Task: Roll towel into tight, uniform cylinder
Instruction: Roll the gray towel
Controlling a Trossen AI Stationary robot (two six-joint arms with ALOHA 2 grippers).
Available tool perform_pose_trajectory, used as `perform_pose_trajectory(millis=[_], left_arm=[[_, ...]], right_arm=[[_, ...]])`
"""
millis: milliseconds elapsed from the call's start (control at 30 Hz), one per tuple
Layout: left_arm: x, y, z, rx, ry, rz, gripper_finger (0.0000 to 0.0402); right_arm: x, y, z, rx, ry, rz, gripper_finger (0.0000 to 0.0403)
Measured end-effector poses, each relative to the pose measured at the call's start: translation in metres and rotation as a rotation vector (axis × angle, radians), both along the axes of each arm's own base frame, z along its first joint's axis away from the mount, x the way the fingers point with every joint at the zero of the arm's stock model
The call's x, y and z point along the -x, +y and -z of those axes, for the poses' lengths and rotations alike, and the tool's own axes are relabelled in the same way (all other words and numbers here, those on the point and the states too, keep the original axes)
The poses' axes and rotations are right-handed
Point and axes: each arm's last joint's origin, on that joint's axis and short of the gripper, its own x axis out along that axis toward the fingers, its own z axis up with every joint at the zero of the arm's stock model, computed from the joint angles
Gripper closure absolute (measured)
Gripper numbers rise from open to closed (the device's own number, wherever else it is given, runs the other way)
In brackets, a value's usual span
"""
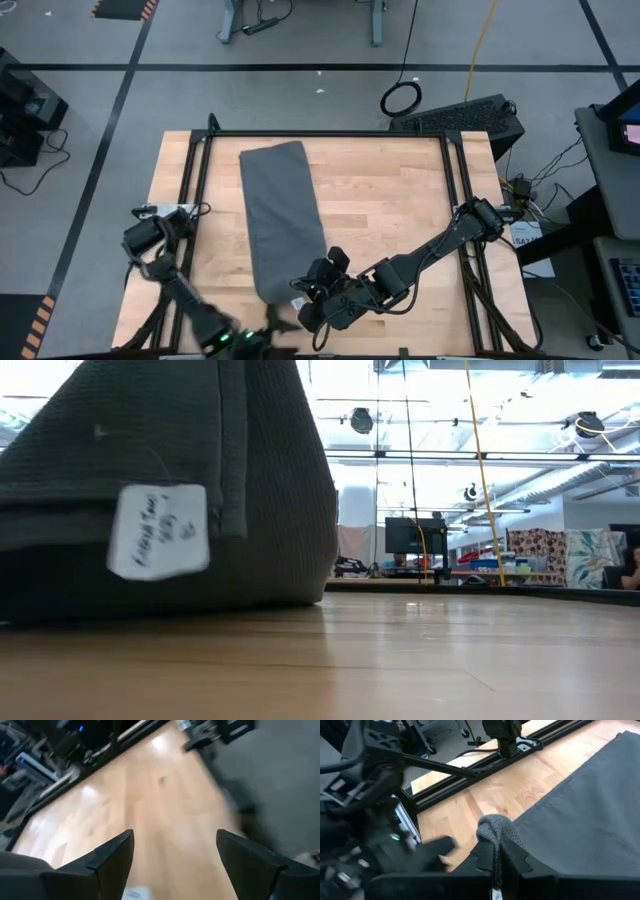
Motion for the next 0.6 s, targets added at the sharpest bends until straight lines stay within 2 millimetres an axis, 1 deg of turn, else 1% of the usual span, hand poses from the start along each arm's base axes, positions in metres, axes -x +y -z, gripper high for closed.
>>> perform_pose_trajectory(millis=[67,133,200,267,367,533,600], left_arm=[[-0.016,0.012,0.000,0.008,0.028,-0.009,0.0125],[-0.025,0.023,0.003,0.020,0.068,-0.034,0.0134],[-0.028,0.030,0.007,0.047,0.108,-0.068,0.0143],[-0.026,0.033,0.011,0.078,0.157,-0.098,0.0152],[-0.007,0.025,0.016,0.129,0.223,-0.122,0.0167],[0.034,0.001,0.021,0.215,0.264,-0.125,0.0191],[0.047,-0.002,0.026,0.275,0.275,-0.148,0.0198]], right_arm=[[0.000,0.000,0.000,0.000,0.000,0.000,0.0403],[0.000,0.000,0.000,0.000,0.000,0.000,0.0403],[0.000,0.000,0.000,0.006,0.002,-0.004,0.0403],[0.000,0.000,0.000,0.020,0.004,-0.010,0.0403],[-0.001,-0.002,0.000,0.025,0.005,-0.009,0.0403],[-0.004,-0.008,0.000,0.026,0.005,0.004,0.0403],[-0.005,-0.009,0.000,0.028,0.005,0.006,0.0403]])
